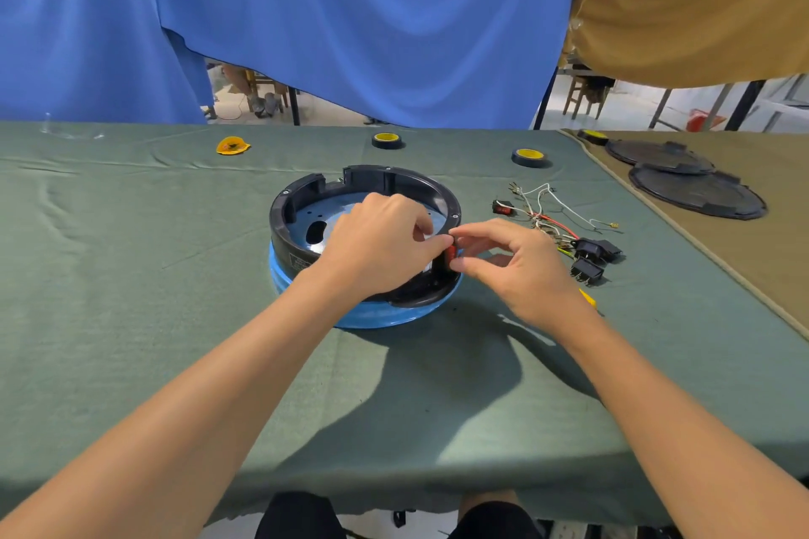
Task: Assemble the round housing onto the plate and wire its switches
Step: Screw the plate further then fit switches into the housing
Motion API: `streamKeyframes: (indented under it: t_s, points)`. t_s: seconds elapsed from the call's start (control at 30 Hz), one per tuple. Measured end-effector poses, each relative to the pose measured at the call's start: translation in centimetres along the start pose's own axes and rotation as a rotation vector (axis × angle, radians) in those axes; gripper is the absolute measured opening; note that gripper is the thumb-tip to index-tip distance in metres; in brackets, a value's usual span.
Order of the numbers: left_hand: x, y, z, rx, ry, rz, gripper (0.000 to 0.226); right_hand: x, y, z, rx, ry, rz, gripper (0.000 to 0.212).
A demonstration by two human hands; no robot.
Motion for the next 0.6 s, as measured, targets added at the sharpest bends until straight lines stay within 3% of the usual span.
streamKeyframes:
  t_s: [0.13, 0.3, 0.6]
  points:
    - [0.2, -0.1, 0.3, -0.030, 0.073, -0.021, 0.032, 1.6, 0.0, 0.5, -0.007, -0.126, 0.117, 0.036]
    - [0.4, -0.6, 0.6, -0.055, 0.110, -0.030, 0.039, 2.6, 0.5, 1.5, -0.075, -0.389, 0.233, 0.024]
    - [-0.2, -1.1, 0.9, 0.023, 0.159, -0.060, 0.040, 3.8, 0.3, 1.7, -0.091, -0.489, 0.439, 0.012]
Point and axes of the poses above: each hand's wrist, its own y-axis away from the middle knuckle, its own z-axis out of the palm, x = y × z, the point moved 7 cm from there along -y, towards the middle knuckle, and after that the axes turned 9 degrees about z, right-handed, at the moved point
